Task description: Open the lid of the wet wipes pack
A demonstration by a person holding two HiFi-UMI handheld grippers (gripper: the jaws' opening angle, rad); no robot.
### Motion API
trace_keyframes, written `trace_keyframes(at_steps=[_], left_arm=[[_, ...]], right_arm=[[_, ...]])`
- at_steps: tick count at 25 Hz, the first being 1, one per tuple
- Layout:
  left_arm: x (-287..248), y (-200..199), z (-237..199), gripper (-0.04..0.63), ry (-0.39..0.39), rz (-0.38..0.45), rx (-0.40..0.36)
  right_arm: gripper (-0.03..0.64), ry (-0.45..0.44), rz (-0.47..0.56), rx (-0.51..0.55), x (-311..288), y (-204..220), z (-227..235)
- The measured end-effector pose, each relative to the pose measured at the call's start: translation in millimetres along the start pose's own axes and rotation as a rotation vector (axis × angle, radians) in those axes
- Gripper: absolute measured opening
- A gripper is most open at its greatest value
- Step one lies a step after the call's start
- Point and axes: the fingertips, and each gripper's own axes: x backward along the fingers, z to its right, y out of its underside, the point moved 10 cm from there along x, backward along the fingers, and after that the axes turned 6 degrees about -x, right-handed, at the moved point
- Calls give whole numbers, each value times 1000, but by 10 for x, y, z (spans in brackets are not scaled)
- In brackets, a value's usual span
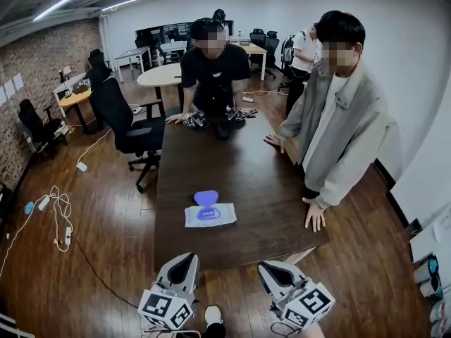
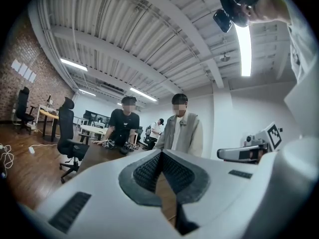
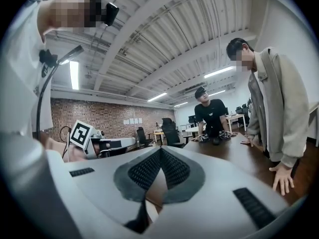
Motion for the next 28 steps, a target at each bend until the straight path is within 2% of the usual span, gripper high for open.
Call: trace_keyframes(at_steps=[7,14,22,28], left_arm=[[546,162,869,0,-50,-10,32],[1167,190,1586,0,-103,-14,11],[1547,79,1907,0,-134,-1,-18],[1659,54,1918,0,-124,6,-26]], right_arm=[[8,-52,-11,-18,801,200,-178],[8,-89,-5,-27,1520,328,-421],[8,-91,28,-19,1934,254,-625],[8,-69,30,-27,2047,300,-725]])
